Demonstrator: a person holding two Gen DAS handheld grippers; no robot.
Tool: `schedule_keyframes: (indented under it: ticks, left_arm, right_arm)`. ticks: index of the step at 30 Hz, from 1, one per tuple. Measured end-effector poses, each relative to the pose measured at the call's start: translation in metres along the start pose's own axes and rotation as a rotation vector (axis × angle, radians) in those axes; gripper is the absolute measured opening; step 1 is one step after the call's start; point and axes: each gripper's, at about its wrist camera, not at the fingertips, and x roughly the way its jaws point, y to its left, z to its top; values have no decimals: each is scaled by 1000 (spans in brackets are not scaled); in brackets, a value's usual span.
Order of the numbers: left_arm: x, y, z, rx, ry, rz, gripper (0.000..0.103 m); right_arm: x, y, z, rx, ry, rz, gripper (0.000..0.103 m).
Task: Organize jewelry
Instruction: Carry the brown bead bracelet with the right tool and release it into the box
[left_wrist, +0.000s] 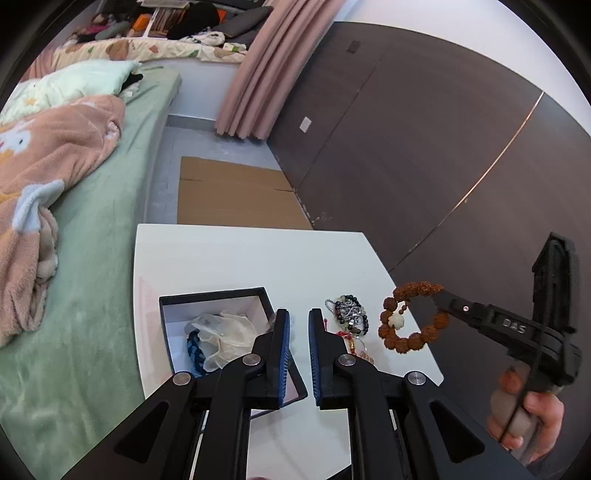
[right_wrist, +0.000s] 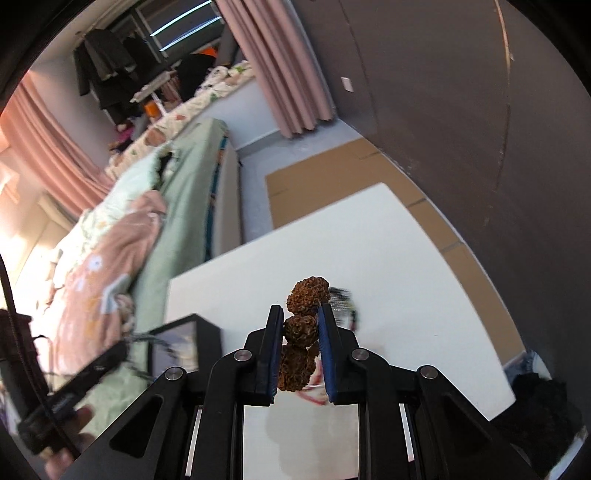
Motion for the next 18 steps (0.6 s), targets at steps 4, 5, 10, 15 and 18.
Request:
schedule_keyframes:
  ticks: [4,5,10,15,18]
  left_arm:
    - [-11,8,1,-23,-47,-7,103]
    - [-16,12,1,-37,-70,-8,103]
    - [-36,34,2,-74,-100,33,103]
    - [-61,63,-1,-135,-141,60,103]
    - [-75,77,-3,-160,-162,78,103]
  right_arm:
    - [-5,31,0,-50,-8,48,20]
    - [-6,37,0,-61,-8,59,20]
    - [-5,73,0,-108,5,138,20]
    - [7,109,-5,-143,31,209,20]
    - [18,126,-9,-151,55,278,20]
